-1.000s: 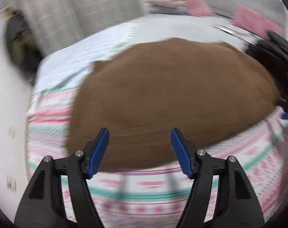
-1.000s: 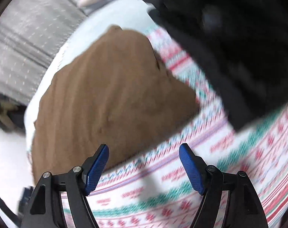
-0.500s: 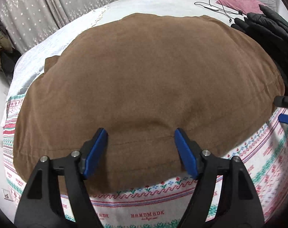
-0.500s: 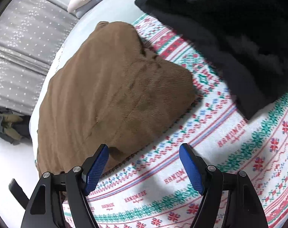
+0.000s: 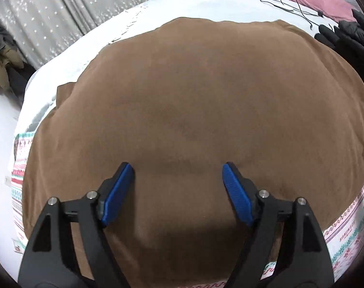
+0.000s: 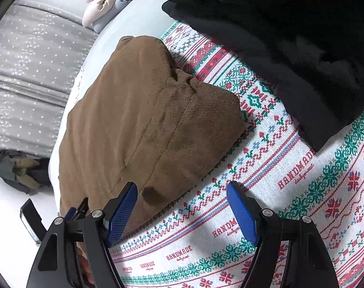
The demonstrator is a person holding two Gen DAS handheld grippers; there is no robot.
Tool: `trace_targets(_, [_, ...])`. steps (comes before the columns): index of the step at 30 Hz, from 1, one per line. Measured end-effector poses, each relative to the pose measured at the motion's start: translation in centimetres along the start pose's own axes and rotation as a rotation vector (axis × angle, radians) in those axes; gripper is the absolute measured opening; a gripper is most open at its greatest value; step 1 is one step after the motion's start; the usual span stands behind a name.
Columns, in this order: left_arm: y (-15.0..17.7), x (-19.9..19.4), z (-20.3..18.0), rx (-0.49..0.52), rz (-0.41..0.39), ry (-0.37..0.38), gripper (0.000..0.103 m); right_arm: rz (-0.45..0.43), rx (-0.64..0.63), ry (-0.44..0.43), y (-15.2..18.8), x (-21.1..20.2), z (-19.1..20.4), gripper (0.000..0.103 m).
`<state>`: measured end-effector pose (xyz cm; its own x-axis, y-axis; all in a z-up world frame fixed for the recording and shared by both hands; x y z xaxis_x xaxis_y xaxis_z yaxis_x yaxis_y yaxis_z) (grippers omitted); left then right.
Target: Fold large clothes
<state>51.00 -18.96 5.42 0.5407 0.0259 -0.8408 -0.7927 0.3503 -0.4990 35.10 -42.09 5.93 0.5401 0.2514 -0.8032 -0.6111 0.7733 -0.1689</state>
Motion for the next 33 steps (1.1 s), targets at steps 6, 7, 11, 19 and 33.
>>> trace_targets(6, [-3.4, 0.7, 2.5, -0.054, -0.019, -0.021, 0.079, -0.024, 0.007, 0.01, 0.2, -0.1, 0.3, 0.078])
trace_targets(7, [-4.1, 1.5, 2.8, -0.053, -0.013, -0.032, 0.079, -0.029, 0.018, 0.006, 0.2, -0.1, 0.2, 0.078])
trace_targets(11, [-5.7, 3.9, 3.3, -0.07, 0.005, -0.053, 0.079, -0.036, 0.03, -0.004, 0.1, 0.1, -0.1, 0.078])
trace_targets(19, [-8.3, 3.0, 4.0, -0.062, -0.019, -0.027, 0.079, -0.046, -0.044, 0.033, -0.1, 0.5, 0.6, 0.078])
trace_targets(33, [-12.8, 9.1, 3.8, -0.066, 0.006, -0.117, 0.08, -0.083, -0.116, 0.093, 0.2, 0.8, 1.6, 0.079])
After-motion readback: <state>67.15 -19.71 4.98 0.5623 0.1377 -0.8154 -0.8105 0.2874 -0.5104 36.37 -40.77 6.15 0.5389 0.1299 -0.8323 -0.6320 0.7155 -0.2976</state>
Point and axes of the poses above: each gripper's, at about its wrist camera, not at the fingertips, and x roughly the way its jaws point, z to its left, y to its underside, the point moved 1 cm from there along x, roughly the way its jaws point, and after that the axes turned 1 degree about -y, right-handed, at the moved point
